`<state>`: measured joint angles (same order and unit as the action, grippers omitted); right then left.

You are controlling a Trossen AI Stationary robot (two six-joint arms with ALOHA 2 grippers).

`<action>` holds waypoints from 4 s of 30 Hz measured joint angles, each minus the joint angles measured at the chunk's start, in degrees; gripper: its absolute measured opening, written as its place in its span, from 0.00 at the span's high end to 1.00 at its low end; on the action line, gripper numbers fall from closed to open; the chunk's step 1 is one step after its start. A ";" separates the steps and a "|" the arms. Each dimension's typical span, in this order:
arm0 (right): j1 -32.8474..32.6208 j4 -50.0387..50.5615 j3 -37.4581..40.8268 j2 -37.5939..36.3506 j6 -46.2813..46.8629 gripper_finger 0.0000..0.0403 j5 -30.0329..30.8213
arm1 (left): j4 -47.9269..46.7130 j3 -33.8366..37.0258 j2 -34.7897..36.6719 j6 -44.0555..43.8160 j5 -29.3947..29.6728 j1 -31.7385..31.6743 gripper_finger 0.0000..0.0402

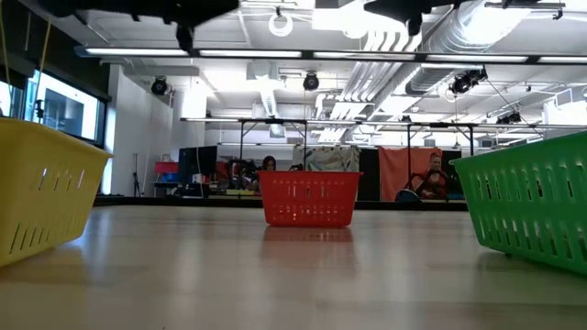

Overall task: Sort Halloween decoration
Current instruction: Return to Home Position

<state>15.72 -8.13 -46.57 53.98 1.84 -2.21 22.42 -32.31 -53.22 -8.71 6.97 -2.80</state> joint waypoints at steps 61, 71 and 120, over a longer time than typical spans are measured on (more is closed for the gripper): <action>-12.71 21.48 1.51 -4.14 9.42 1.00 -0.13 | 14.60 23.16 16.42 -6.14 -4.68 -2.52 1.00; -12.73 20.69 8.36 -10.82 15.78 1.00 0.21 | 17.86 31.55 20.12 -11.25 -1.62 -2.54 1.00; -7.63 7.28 45.86 -52.37 5.67 1.00 -1.05 | -21.80 31.58 49.55 -13.21 -6.35 -4.36 1.00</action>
<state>8.08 -0.86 -0.71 1.60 7.51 -3.26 0.62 -0.73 -3.67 -21.91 0.62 -7.16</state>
